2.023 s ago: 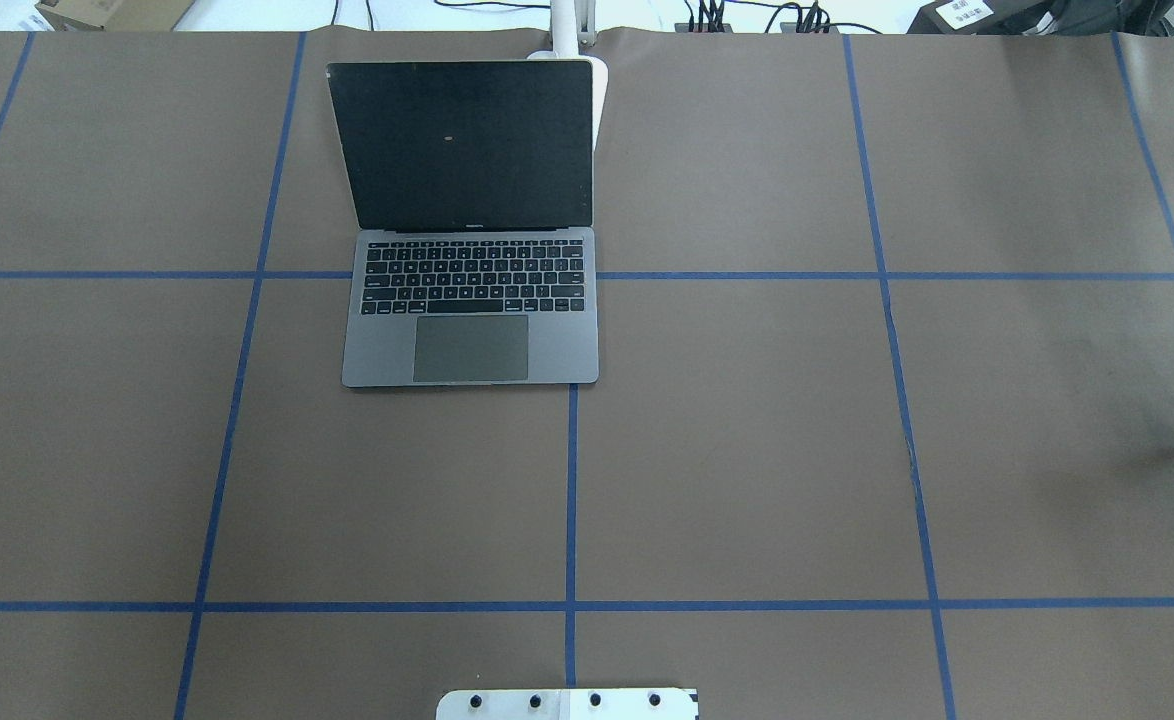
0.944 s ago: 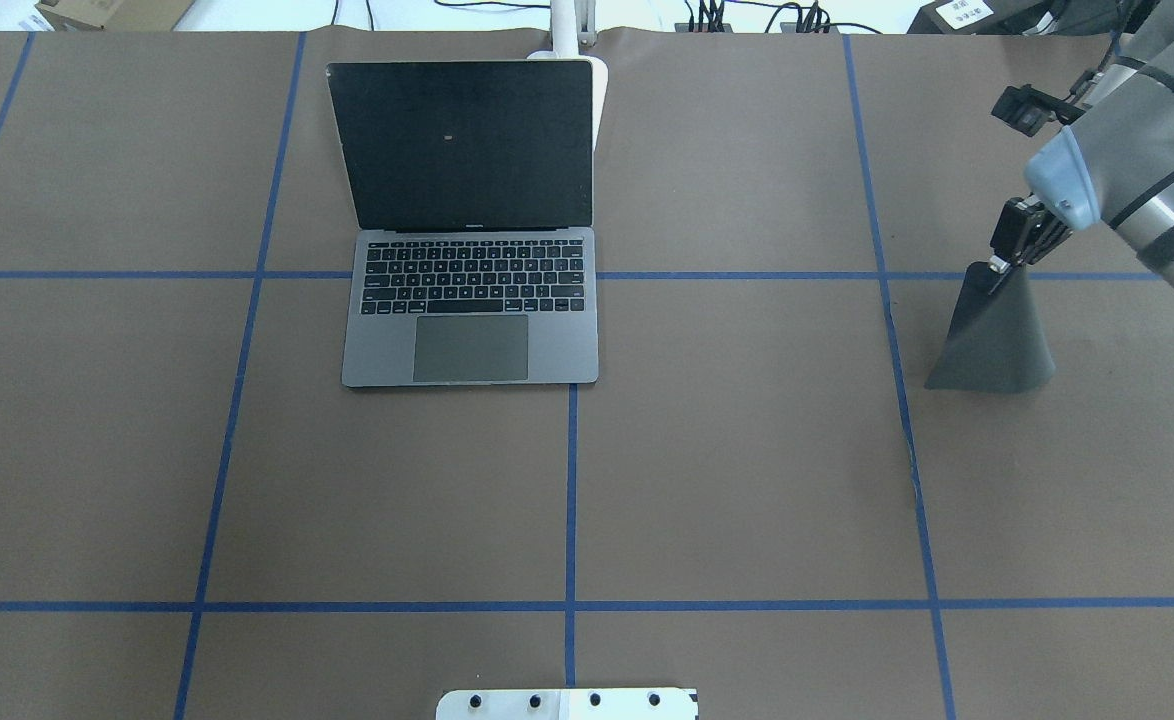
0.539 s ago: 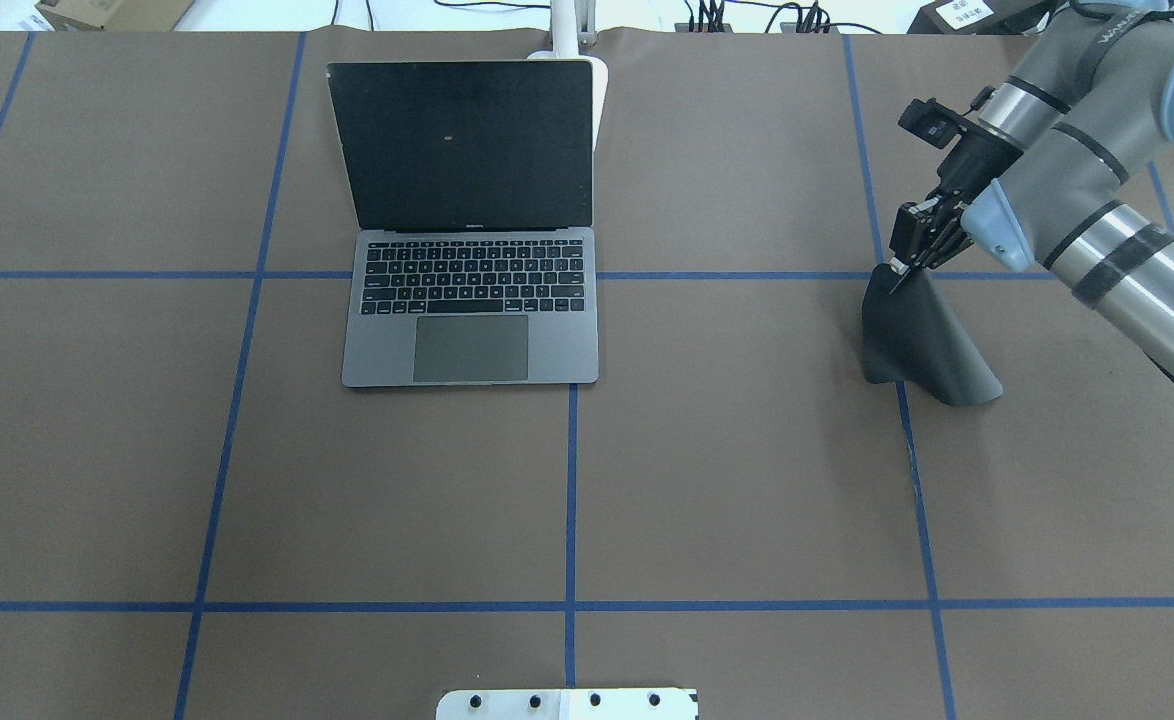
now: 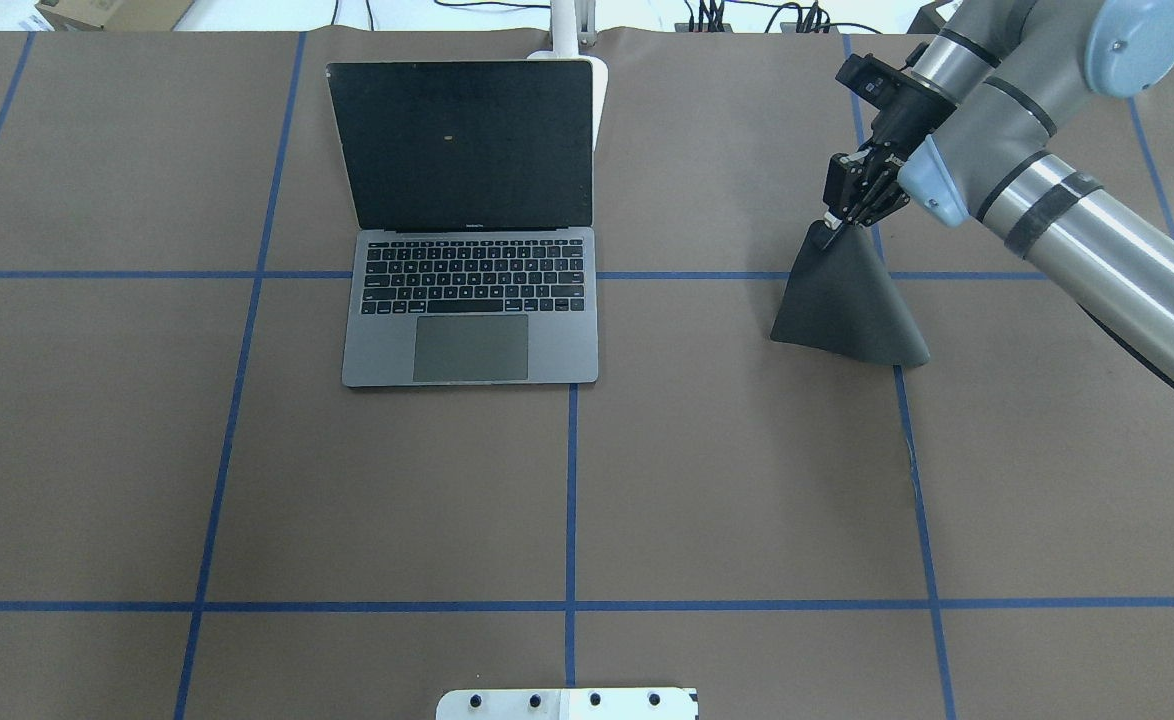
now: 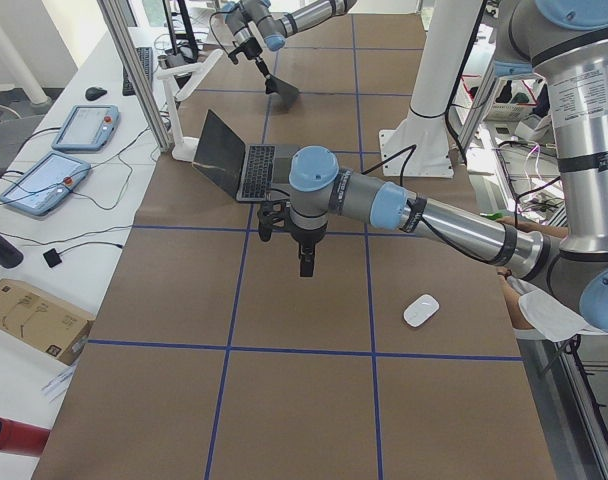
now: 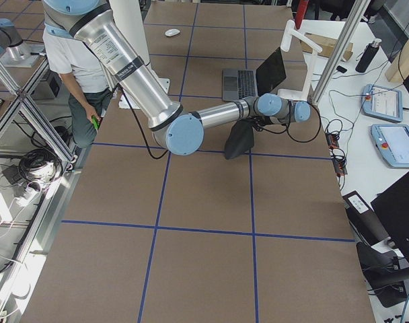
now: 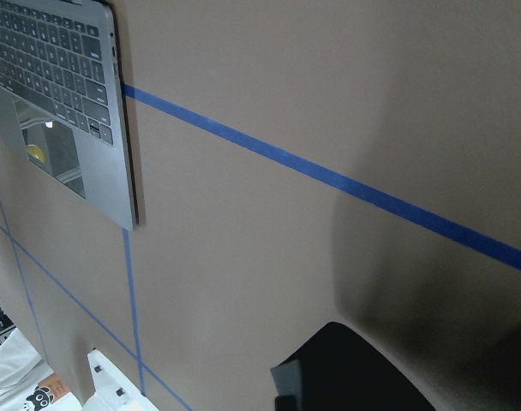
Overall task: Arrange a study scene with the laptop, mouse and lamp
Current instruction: 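Carry the dark grey mouse pad with the right gripper toward the laptop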
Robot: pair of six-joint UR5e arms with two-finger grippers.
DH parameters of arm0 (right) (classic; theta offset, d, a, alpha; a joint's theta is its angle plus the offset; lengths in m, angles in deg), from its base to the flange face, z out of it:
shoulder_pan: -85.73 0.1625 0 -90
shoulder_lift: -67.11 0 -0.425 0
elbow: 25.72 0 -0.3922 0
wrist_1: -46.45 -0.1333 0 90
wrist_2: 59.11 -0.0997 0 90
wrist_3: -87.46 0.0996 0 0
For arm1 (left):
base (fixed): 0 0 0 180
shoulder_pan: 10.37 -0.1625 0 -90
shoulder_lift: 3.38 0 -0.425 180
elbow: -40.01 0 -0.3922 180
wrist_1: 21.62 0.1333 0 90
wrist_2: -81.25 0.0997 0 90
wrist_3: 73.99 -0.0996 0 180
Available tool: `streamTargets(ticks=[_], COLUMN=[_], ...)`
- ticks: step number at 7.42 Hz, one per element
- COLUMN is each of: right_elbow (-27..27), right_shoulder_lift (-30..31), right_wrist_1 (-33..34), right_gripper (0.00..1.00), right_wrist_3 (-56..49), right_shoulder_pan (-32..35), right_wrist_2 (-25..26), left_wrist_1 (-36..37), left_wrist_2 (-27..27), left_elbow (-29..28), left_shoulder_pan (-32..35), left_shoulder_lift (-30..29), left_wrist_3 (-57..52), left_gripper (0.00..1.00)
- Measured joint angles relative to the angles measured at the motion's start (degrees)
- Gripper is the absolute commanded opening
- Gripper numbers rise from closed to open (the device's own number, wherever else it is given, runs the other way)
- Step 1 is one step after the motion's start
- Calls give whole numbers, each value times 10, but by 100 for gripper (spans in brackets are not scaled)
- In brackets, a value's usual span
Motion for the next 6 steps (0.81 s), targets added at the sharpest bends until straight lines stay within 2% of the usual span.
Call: streamTargets(ticks=[3, 6], right_elbow=[80, 124], right_shoulder_lift=[-58, -102], right_wrist_1=[-39, -47], right_gripper=[0, 0], right_wrist_3=[2, 4], right_shoulder_pan=[-4, -18], right_wrist_2=[-1, -2], left_wrist_1=[1, 1], left_wrist_2=[0, 0], left_elbow=[2, 3], left_shoulder_pan=[1, 1], left_shoulder_lift=[0, 0], left_wrist_3=[1, 1], left_gripper=[100, 100])
